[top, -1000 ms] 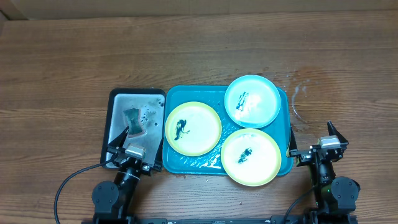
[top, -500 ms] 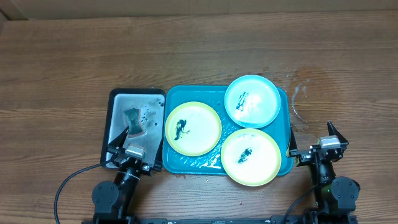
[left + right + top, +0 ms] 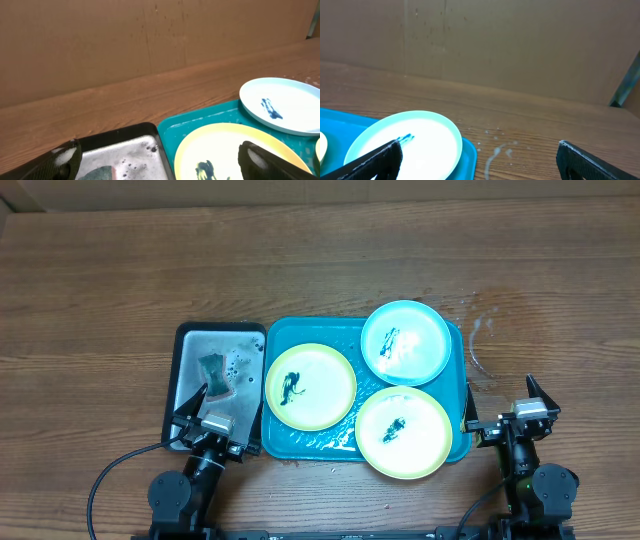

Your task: Clean dirty plates on tray and stack at the side

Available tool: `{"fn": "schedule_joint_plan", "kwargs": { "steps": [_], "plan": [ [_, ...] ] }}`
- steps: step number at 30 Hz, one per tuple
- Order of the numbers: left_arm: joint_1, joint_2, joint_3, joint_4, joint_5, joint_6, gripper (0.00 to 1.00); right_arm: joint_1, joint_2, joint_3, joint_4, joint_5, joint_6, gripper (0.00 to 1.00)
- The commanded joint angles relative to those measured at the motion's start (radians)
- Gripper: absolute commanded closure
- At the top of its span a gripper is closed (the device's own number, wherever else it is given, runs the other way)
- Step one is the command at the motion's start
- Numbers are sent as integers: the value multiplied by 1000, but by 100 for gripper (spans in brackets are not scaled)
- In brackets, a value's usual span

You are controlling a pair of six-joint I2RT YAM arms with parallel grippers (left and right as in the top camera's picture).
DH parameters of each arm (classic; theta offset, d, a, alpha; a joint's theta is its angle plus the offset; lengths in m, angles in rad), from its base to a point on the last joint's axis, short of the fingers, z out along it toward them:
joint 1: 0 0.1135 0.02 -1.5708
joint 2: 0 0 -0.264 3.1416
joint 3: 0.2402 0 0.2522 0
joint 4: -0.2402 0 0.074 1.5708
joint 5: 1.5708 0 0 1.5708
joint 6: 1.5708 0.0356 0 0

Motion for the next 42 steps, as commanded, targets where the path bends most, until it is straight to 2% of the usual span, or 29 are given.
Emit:
{"fn": "schedule_joint_plan", "kwargs": {
  "steps": [1,25,28,34,36,39,42],
  "plan": [
    [6,-9,-4,1,8,18,0,-3,-8,-11,5,10,0,0],
    [6,-9,-4,1,8,18,0,-3,-8,-11,5,-6,6,0],
    [6,-9,-4,5,7,20,0,-3,-8,-11,5,-6,118,0],
    [6,-9,-4,0,8,19,0,-3,-7,-11,5,-26,586,0],
    [6,-9,-4,1,8,19,0,-3,-2,-11,6,-24,593,0],
    [6,-9,-4,16,-3,30,0,-3,0,-10,6,-16,497,0],
    [6,-9,-4,2,4,25,0,-3,0,-10,8,-17,484,0]
  ]
}}
